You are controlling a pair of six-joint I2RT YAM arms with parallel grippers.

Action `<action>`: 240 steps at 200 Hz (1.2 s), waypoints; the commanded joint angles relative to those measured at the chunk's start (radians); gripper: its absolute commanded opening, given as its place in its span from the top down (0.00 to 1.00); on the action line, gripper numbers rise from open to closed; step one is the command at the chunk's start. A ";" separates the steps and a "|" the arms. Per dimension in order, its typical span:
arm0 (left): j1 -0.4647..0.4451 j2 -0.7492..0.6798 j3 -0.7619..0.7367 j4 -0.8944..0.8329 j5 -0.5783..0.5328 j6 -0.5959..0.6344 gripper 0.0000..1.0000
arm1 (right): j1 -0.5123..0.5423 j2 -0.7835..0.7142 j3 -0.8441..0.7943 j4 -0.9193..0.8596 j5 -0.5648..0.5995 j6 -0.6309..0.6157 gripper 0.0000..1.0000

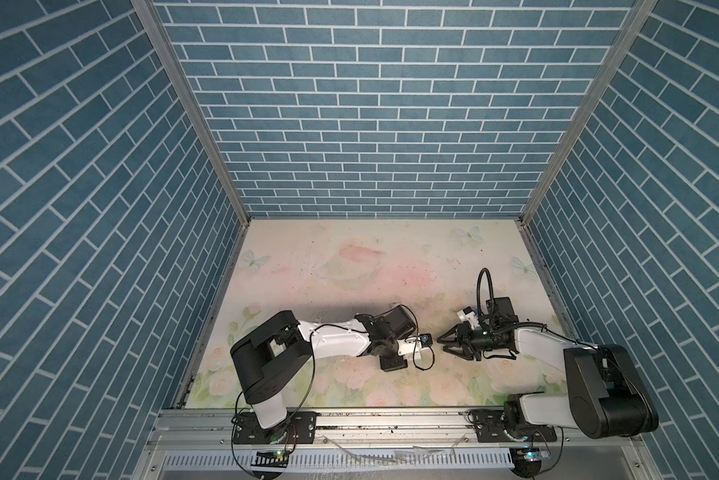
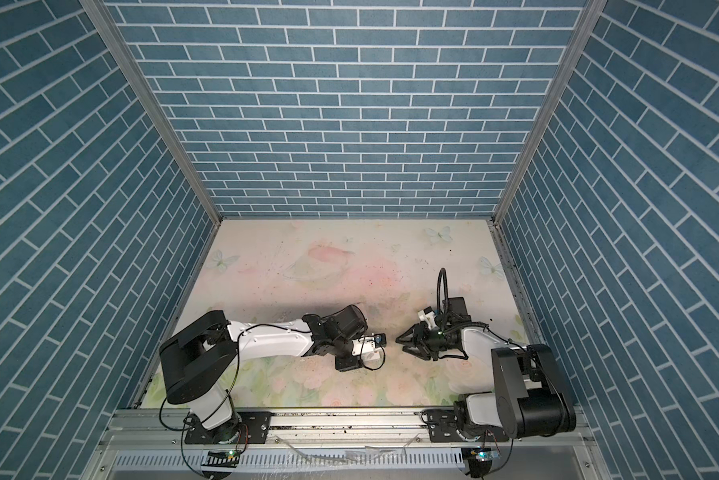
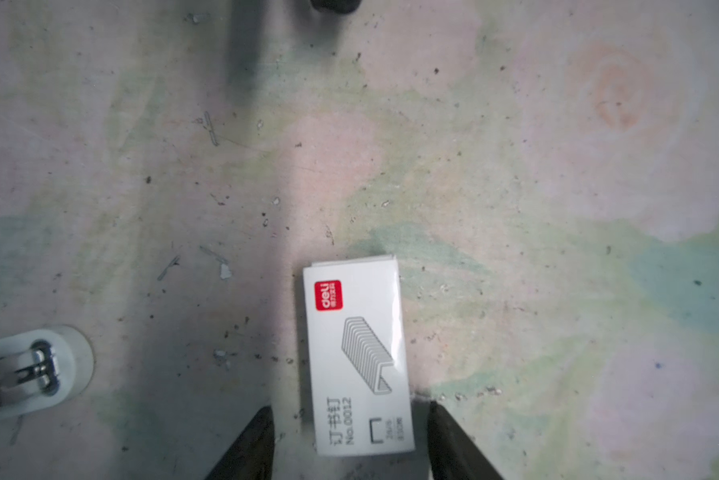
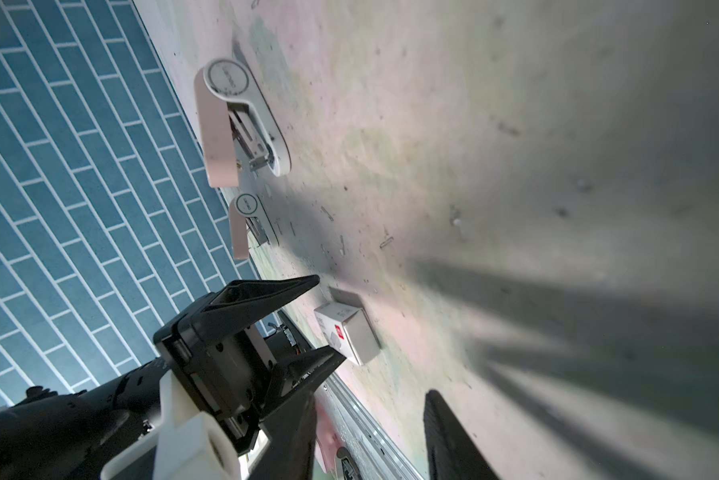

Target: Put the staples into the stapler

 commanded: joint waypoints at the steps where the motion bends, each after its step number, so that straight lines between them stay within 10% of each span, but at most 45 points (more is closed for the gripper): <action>1: 0.005 -0.008 -0.018 0.039 0.021 0.005 0.42 | 0.034 0.013 0.008 0.068 -0.020 0.037 0.56; 240: 0.006 0.045 -0.057 0.087 0.025 0.003 0.64 | 0.280 0.152 -0.044 0.434 0.017 0.233 0.61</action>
